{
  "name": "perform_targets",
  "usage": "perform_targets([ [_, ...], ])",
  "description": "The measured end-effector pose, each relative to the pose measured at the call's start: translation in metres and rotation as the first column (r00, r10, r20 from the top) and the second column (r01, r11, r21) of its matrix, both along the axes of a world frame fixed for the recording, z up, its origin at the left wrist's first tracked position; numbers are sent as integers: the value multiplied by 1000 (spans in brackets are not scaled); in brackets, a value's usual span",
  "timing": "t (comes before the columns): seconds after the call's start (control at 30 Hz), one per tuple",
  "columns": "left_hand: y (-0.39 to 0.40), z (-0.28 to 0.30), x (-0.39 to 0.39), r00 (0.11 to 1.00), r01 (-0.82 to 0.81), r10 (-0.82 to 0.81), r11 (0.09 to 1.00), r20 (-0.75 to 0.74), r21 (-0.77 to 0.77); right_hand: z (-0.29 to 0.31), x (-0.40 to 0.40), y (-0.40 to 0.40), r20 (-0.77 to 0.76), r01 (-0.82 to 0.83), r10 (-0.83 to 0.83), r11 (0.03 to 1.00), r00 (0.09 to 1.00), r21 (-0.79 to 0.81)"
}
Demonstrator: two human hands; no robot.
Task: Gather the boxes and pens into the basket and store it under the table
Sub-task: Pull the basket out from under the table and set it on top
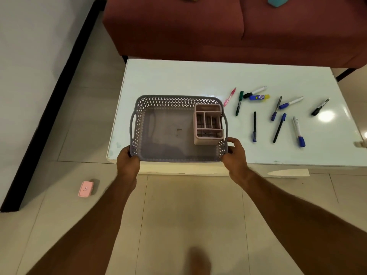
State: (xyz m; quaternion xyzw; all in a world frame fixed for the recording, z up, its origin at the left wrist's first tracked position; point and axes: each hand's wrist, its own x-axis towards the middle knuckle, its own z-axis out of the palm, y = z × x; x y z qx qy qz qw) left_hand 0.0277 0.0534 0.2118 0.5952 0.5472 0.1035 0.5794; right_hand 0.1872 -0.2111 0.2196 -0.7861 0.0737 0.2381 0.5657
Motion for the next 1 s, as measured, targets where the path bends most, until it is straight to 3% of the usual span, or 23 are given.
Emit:
perform_targets([
  [0.33,22,-25,27,999,-48,48,999,15,12,-18,38,29,18,-45,45,999,999,-15],
  [0.73,15,-16,23,998,-36,31,992,50,117,-26,35,31,33,-21,22,999,999,-45],
  [0.8,16,-17,12,990,-123,112,982,83,147,-22,23,33,157,76,-61,993,986,-92],
  [0.9,19,-15,-11,937,-343,323,923,132,175,-10,-9,43,465,247,-179,965,867,-89],
  [1.0,29,-15,-46,869,-491,464,852,169,182,3,-55,68,483,146,-146,989,863,39],
])
